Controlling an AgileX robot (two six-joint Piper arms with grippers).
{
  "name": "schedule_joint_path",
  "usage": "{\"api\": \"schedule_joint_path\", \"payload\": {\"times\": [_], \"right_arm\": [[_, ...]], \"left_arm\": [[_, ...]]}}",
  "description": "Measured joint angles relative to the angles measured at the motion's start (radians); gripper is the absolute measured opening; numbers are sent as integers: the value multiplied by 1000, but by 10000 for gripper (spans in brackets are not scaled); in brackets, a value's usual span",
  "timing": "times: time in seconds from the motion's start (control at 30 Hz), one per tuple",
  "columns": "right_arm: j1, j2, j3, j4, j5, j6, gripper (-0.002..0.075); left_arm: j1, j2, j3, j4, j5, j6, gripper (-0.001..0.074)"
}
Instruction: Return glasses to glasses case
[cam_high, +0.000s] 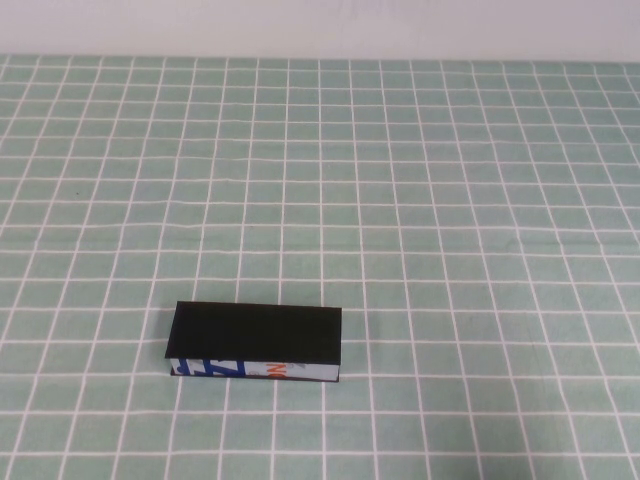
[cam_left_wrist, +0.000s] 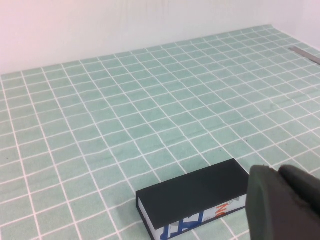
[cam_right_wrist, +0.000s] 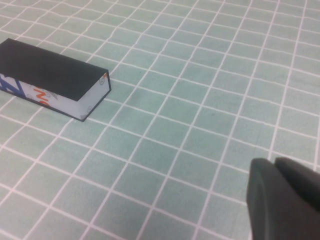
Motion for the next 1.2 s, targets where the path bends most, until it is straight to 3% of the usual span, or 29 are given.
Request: {"api": "schedule_joint_path", "payload": {"times": [0.2,0.47,0.63,1.03,1.2], "right_arm": [[0,0,0,0,4,0,-13],[0,0,0,0,4,0,-13],[0,0,0,0,4,0,-13],[0,0,0,0,4,0,-13],[0,0,0,0,4,0,-13]], "left_arm": [[0,-70,100,43,-75,0,-2],[2,-245,440,400,-544,-6,-2],[19,-283,618,432,-729,-24,-2],[21,-285,648,421,-455,-245,-2],[21,-285,648,440,-433,-283,-2]]}}
